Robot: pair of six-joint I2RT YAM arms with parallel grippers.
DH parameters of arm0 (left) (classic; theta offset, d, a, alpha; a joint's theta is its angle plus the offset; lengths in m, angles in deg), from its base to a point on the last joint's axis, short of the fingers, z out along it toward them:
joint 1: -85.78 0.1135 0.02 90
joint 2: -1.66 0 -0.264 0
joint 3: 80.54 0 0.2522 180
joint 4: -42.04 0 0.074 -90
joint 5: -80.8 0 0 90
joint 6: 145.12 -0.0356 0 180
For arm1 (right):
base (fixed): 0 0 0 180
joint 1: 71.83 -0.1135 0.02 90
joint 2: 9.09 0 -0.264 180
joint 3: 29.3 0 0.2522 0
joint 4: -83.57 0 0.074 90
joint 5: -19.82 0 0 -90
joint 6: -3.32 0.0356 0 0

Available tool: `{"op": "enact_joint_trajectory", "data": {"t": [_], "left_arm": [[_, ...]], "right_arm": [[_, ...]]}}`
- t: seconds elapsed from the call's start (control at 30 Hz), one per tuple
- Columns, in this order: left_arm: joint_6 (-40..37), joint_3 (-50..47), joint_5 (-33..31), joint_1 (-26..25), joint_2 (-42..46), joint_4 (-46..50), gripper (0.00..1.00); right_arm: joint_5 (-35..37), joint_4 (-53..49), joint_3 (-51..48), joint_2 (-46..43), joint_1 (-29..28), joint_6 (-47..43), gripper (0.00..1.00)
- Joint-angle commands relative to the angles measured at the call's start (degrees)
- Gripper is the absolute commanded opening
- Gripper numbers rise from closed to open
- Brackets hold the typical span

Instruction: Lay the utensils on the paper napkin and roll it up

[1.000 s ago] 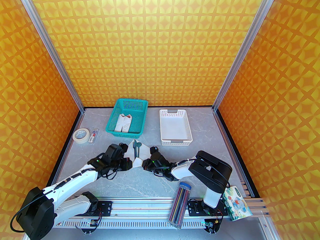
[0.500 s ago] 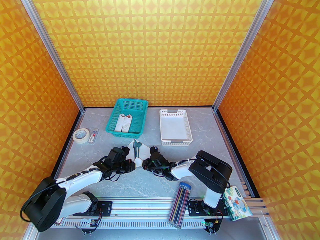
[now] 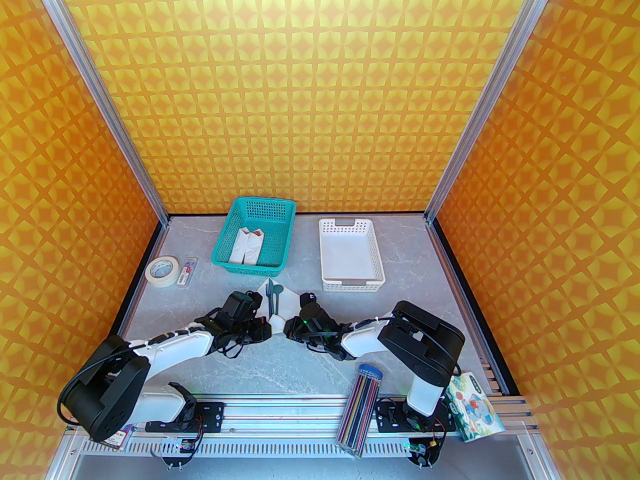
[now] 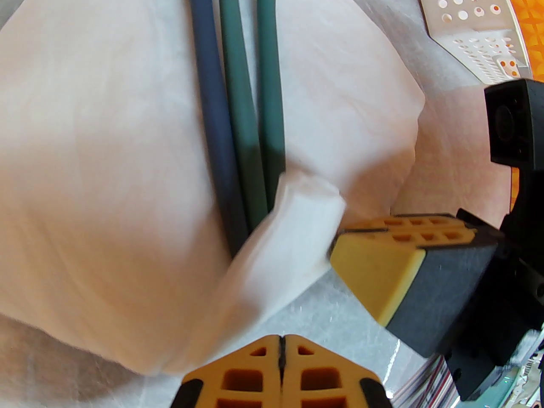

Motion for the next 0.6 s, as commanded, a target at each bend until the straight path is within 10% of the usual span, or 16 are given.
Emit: {"op": "enact_joint_trajectory", "data": {"t": [0.0,0.57], "left_arm": [[-3.13,2.02,-2.46,0.38,-1.72,2.47,0.00],[-5.25,1.93,-5.73,0.40,-3.67,4.83,0.00]], "right_arm": [[0.27,-7.90,-0.12,1.83,0.14,0.56,0.03],[1.15,-12.13,0.65,2.08,0.07,0.83,0.03]]}}
